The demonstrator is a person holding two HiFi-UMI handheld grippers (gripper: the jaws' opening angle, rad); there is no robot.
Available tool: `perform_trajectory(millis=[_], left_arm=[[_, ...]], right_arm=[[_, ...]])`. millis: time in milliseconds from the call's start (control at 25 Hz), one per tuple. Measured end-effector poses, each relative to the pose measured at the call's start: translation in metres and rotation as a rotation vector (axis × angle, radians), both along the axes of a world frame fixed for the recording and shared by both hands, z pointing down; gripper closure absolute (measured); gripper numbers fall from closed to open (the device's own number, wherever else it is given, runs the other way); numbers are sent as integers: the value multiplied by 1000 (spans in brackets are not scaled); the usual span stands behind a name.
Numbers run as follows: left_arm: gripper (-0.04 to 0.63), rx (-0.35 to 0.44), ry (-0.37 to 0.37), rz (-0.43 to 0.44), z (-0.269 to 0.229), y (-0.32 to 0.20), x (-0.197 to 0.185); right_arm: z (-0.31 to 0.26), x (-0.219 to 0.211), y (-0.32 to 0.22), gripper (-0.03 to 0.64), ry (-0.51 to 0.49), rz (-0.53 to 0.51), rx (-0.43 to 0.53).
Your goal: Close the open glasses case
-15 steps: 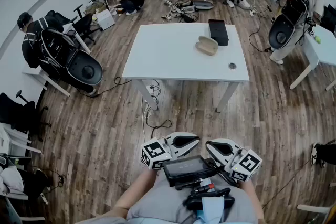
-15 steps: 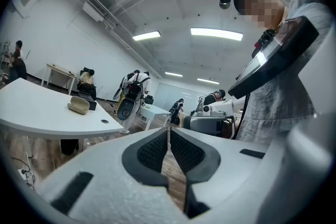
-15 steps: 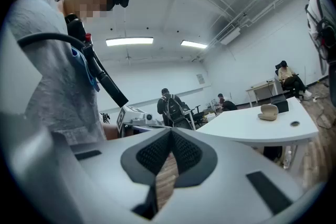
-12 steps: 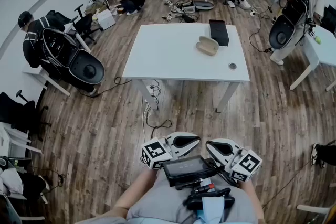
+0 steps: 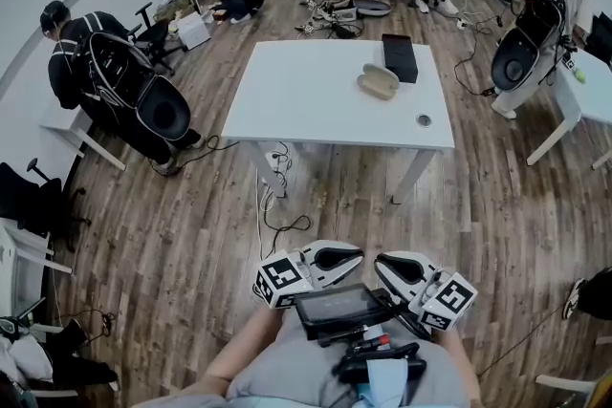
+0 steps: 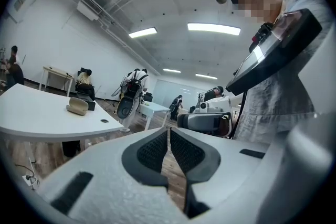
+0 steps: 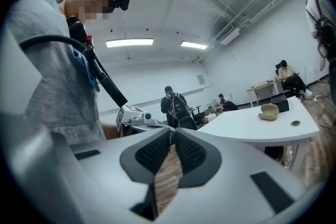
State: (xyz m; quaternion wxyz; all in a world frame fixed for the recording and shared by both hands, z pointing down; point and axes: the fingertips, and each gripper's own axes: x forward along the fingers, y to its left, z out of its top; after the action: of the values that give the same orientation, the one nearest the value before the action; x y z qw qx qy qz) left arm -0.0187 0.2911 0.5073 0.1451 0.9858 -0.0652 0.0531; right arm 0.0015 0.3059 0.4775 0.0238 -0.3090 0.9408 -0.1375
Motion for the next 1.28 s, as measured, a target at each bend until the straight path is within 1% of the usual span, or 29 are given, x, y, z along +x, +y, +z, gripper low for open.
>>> perform_trajectory(millis=[160, 440, 600, 800, 960, 1080, 1280], left_arm=[[569, -2, -8, -3, 1, -5, 0], [569, -4, 5, -3, 1, -7, 3], [569, -1, -7, 12, 3, -7, 7], [569, 1, -5, 11, 0, -12, 5], [569, -16, -5, -1, 7, -12, 1], [569, -15, -7, 1, 10, -13, -2], [569, -11, -8, 8, 7, -12, -5]], right_arm=[[2, -4, -1, 583, 36, -14, 16], [3, -9, -2, 583, 18, -17, 6], [3, -9, -5, 583, 27, -18, 11], [1, -8, -9, 583, 21, -7, 11], [7, -8, -10, 583, 7, -5, -4], [5, -9, -13, 583, -7, 5, -2], [3, -14, -12, 583, -1, 8, 3]])
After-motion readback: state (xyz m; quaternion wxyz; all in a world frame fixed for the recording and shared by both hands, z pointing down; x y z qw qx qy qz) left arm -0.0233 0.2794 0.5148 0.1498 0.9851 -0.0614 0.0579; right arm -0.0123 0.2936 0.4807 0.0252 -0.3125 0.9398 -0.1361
